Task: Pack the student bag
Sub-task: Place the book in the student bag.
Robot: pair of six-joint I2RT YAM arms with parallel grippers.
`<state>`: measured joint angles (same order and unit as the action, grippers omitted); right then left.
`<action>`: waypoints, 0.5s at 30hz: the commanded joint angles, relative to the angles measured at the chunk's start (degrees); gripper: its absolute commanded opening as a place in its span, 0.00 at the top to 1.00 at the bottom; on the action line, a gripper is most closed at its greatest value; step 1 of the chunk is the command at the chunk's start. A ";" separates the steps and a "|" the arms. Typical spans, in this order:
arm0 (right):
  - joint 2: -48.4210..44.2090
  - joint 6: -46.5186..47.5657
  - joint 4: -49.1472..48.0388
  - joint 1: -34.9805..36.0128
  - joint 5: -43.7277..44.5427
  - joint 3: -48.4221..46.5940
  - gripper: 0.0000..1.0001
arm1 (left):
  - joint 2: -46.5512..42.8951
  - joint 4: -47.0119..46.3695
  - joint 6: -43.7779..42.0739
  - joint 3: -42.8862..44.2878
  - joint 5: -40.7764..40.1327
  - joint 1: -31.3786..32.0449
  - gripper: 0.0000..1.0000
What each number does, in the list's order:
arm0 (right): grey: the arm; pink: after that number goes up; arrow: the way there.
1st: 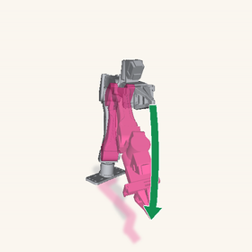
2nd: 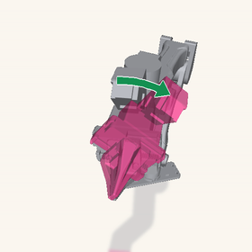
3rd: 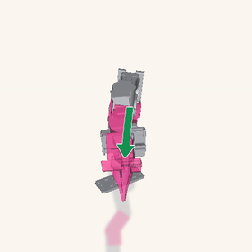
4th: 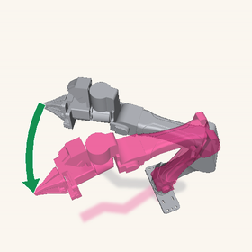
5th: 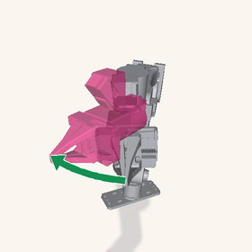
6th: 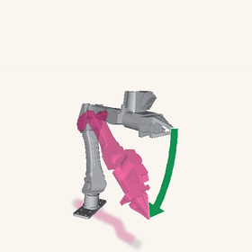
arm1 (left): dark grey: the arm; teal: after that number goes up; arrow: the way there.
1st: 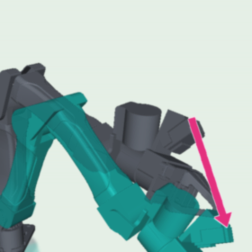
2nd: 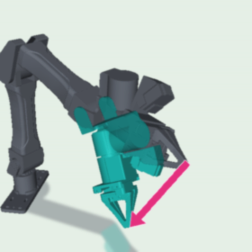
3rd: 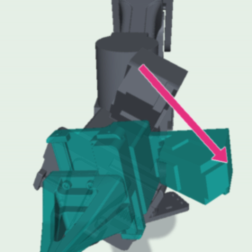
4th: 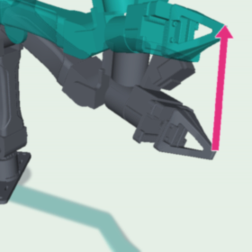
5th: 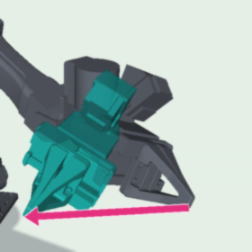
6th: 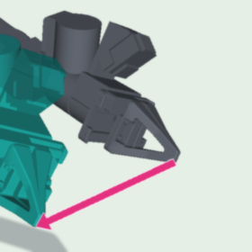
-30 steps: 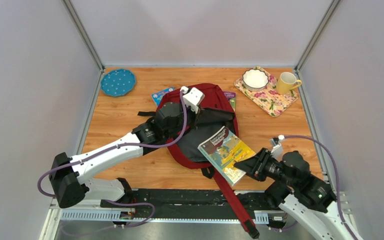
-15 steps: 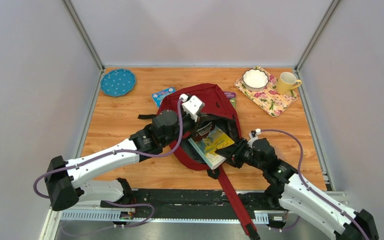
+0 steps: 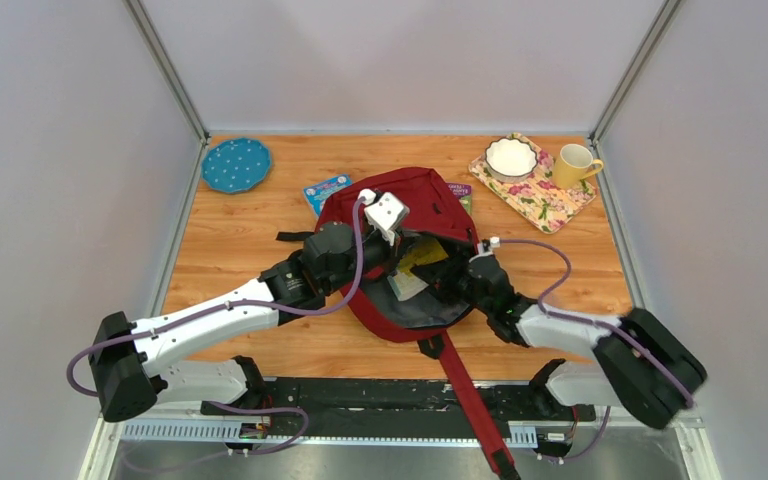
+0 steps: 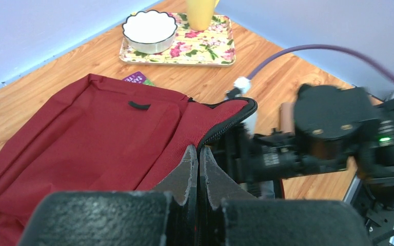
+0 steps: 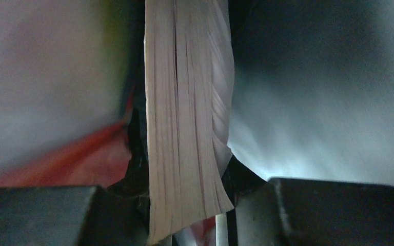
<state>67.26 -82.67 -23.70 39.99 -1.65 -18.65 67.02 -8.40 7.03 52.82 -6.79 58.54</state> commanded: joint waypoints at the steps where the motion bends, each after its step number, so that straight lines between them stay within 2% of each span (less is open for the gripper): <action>1: 13.31 0.06 -29.09 0.18 2.62 -7.78 1.00 | -2.69 -4.08 1.94 1.32 2.57 0.61 1.00; 2: 15.42 0.40 -33.64 0.18 3.05 -8.58 1.00 | -2.69 -3.73 1.94 1.41 3.09 0.69 1.00; 8: 28.44 0.32 -39.83 0.35 7.70 -12.02 0.98 | -3.57 -3.55 2.20 0.45 4.32 0.61 1.00; 9: 29.41 -0.20 -39.75 0.35 8.06 -11.93 0.93 | -3.74 -3.64 2.29 0.27 4.33 0.69 1.00; 12: 32.66 -2.31 -39.93 0.53 8.42 -10.27 0.70 | -4.18 -3.81 2.11 -0.26 4.06 0.61 1.00; 13: 33.36 -2.66 -39.67 0.79 8.50 -9.65 0.55 | -4.18 -3.90 2.11 -0.61 4.06 0.61 1.00; 15: 34.60 -2.76 -39.58 0.79 7.63 -8.08 0.42 | -4.18 -4.08 2.03 -0.79 4.06 0.61 1.00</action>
<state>100.51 -83.42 -53.78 40.40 4.10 -27.94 65.43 -7.88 8.14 51.66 -4.86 58.54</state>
